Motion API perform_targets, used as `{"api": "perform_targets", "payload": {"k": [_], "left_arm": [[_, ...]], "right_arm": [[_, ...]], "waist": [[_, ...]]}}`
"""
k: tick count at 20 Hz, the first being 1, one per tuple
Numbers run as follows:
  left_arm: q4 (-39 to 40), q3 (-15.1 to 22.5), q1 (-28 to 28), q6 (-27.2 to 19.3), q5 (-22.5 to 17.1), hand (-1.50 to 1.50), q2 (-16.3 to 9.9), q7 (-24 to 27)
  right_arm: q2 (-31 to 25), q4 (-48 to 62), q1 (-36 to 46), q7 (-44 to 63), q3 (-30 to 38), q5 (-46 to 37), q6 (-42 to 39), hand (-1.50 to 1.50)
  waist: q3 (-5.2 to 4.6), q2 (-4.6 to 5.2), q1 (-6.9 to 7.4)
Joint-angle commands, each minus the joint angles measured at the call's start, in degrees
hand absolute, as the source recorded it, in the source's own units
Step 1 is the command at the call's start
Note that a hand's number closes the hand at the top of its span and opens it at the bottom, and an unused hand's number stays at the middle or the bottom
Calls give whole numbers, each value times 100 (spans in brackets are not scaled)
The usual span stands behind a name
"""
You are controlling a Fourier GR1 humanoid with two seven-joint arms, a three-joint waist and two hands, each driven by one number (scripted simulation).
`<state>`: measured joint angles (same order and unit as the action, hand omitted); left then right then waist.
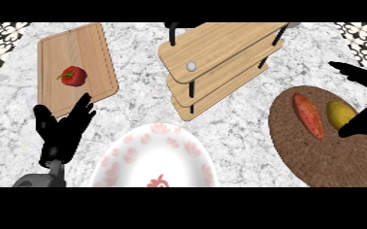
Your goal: Pick the sweet potato from the placemat and place it in the tiered shelf
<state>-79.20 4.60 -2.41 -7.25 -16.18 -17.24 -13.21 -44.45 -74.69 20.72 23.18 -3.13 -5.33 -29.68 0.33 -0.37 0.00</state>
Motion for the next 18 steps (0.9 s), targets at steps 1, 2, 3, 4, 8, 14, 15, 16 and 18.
{"api": "perform_targets", "payload": {"k": [1,2,3,4,8,14,15,16,18], "left_arm": [[542,65,-99,-76,232,0,285,88],[170,-93,46,80,100,0,99,-37],[230,-120,197,200,78,0,35,-11],[501,-244,-88,321,-27,0,-13,-110],[563,-213,33,287,153,0,178,129],[-176,-426,66,366,60,0,-118,-660],[332,-270,-45,290,309,0,227,-139],[170,-122,258,247,429,0,332,16],[480,-320,162,458,322,0,269,177]], "right_arm": [[229,30,18,-21,-30,-472,155,-150],[351,-228,-150,265,18,-534,289,-150],[185,-366,-246,232,135,-424,84,-150],[254,-500,-378,160,101,-500,166,-150],[782,-338,-265,277,-80,-947,472,-150],[800,-380,-599,201,42,-1302,438,-150],[1130,-62,-203,313,-158,-1609,617,-150],[890,-59,-446,9,-37,-1629,576,-150],[992,304,-214,-131,-45,-1838,666,-150]], "waist": [[-35,43,5],[-34,34,5],[-35,31,-4],[-35,33,-25],[-35,40,4],[-32,28,6],[-33,41,22],[-33,37,17],[-34,45,27]]}}
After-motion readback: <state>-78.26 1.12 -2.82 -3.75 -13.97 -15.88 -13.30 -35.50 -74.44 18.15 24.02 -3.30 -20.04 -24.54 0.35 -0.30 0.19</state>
